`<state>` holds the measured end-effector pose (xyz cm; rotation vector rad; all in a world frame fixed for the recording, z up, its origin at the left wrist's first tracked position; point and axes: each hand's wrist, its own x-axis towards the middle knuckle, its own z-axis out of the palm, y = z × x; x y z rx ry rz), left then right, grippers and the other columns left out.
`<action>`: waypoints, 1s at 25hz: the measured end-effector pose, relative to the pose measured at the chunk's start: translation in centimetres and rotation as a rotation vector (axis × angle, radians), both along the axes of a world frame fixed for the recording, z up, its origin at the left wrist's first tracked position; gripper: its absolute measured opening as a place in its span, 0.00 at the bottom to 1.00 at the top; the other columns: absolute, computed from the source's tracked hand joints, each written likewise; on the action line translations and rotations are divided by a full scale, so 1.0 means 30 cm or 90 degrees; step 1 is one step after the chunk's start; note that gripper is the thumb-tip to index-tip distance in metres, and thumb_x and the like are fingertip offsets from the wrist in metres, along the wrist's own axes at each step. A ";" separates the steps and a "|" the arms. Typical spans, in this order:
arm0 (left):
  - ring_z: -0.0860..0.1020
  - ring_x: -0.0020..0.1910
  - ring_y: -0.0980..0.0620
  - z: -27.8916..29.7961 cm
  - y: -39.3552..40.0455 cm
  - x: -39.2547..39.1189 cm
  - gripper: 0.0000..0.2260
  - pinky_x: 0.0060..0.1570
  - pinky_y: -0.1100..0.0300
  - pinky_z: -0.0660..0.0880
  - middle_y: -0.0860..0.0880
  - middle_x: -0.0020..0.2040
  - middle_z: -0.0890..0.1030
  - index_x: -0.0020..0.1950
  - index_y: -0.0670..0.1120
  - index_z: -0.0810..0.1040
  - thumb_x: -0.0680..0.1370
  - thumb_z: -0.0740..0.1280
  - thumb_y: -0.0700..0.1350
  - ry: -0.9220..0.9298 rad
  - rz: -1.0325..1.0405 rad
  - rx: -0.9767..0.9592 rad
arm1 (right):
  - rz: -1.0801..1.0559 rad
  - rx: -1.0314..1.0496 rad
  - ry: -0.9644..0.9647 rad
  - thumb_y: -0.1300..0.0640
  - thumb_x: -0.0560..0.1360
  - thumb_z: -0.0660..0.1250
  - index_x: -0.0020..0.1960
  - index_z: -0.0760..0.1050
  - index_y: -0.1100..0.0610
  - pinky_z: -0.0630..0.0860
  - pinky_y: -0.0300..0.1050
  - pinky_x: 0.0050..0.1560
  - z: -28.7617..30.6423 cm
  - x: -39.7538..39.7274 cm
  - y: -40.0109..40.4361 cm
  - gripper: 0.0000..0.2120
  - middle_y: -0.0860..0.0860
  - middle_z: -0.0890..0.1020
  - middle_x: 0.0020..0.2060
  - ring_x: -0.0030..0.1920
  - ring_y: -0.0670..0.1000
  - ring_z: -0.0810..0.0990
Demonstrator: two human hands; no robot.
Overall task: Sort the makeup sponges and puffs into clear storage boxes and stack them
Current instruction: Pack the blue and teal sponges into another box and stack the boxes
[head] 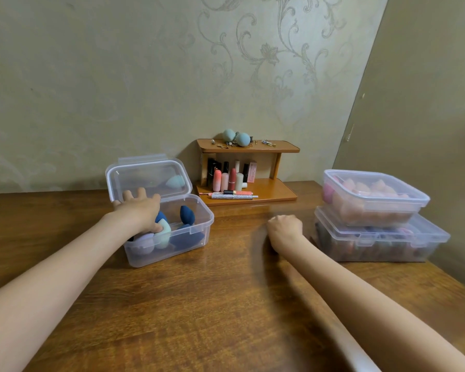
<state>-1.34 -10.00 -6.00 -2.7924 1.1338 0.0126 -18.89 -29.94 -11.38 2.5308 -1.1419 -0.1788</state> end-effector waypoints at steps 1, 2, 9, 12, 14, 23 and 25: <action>0.63 0.66 0.41 0.001 0.001 -0.004 0.20 0.64 0.48 0.66 0.41 0.66 0.63 0.65 0.46 0.64 0.77 0.64 0.52 -0.002 0.001 0.000 | 0.035 0.000 -0.018 0.61 0.78 0.59 0.62 0.74 0.61 0.76 0.48 0.54 0.008 -0.008 0.030 0.14 0.58 0.78 0.58 0.59 0.59 0.76; 0.63 0.66 0.41 0.002 0.001 -0.009 0.20 0.64 0.48 0.66 0.41 0.66 0.63 0.66 0.46 0.64 0.77 0.64 0.51 -0.005 0.000 0.001 | 0.073 -0.005 -0.045 0.60 0.78 0.60 0.63 0.73 0.61 0.74 0.49 0.56 0.026 -0.020 0.061 0.14 0.58 0.77 0.60 0.61 0.59 0.73; 0.63 0.67 0.39 0.004 -0.014 -0.034 0.22 0.63 0.48 0.67 0.41 0.67 0.62 0.68 0.45 0.62 0.77 0.64 0.51 -0.015 0.038 0.029 | -0.062 -0.141 -0.438 0.56 0.75 0.61 0.62 0.70 0.59 0.67 0.54 0.56 0.307 -0.261 0.042 0.16 0.60 0.68 0.62 0.61 0.63 0.67; 0.63 0.66 0.40 0.001 -0.027 -0.056 0.24 0.62 0.48 0.67 0.40 0.68 0.61 0.70 0.45 0.61 0.77 0.63 0.51 -0.022 0.057 0.038 | -0.201 -0.066 -0.482 0.45 0.76 0.60 0.62 0.68 0.62 0.69 0.56 0.55 0.302 -0.382 0.027 0.23 0.64 0.64 0.63 0.61 0.66 0.67; 0.64 0.65 0.40 0.003 -0.032 -0.070 0.25 0.61 0.49 0.68 0.40 0.67 0.61 0.70 0.45 0.60 0.78 0.63 0.51 -0.021 0.065 0.043 | -0.215 -0.063 -0.420 0.41 0.74 0.63 0.63 0.66 0.61 0.68 0.57 0.57 0.295 -0.416 0.026 0.28 0.63 0.64 0.64 0.63 0.66 0.66; 0.64 0.63 0.40 0.007 -0.046 -0.112 0.26 0.61 0.48 0.69 0.40 0.67 0.61 0.72 0.45 0.59 0.77 0.63 0.50 -0.011 0.074 0.059 | -0.238 -0.006 -0.644 0.40 0.73 0.63 0.72 0.58 0.58 0.59 0.63 0.67 0.169 -0.447 -0.009 0.35 0.60 0.54 0.74 0.71 0.66 0.54; 0.64 0.63 0.40 0.007 -0.053 -0.115 0.26 0.63 0.48 0.69 0.40 0.67 0.61 0.71 0.45 0.59 0.77 0.63 0.49 -0.013 0.080 0.062 | -0.352 0.131 -0.650 0.36 0.74 0.59 0.75 0.51 0.60 0.56 0.65 0.68 0.100 -0.443 0.009 0.40 0.60 0.48 0.76 0.72 0.70 0.53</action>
